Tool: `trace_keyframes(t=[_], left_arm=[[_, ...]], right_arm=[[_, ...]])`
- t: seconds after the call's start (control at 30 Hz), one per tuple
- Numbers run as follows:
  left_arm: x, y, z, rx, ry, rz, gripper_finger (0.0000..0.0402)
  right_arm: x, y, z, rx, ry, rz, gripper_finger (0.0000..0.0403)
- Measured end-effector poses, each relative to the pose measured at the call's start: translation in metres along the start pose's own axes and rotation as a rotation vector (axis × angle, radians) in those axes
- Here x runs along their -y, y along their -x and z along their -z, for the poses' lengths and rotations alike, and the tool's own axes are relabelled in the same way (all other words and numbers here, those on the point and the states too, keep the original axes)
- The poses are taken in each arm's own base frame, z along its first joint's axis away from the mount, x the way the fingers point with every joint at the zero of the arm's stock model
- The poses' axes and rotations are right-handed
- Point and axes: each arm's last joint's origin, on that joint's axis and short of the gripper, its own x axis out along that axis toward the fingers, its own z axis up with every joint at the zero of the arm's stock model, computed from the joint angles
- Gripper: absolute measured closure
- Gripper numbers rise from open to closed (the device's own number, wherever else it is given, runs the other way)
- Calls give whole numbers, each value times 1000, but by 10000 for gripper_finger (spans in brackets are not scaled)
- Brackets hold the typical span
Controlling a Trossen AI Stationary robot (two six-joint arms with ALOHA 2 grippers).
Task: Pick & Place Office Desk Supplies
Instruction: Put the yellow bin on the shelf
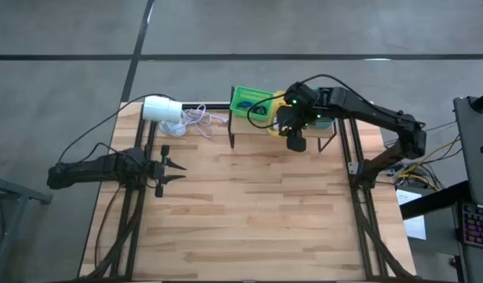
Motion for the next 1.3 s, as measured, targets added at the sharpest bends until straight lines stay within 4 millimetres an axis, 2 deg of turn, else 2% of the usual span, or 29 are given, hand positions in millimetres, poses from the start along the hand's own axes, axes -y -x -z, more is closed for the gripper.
trace_keyframes(t=[0.53, 0.77, 1.0, 1.3], left_arm=[[0, 0, 0, 0, -1, 0, 284], [0, 0, 0, 0, -4, 0, 284], [0, 0, 0, 0, -3, 0, 284], [0, 0, 0, 0, -3, -1, 284]], right_arm=[[-2, -26, 15, -99, 7, -24, 248], [-1, -29, 17, -119, 18, 14, 248], [2, -29, 19, -159, 121, 109, 270], [2, -29, 20, -180, 156, 139, 298]])
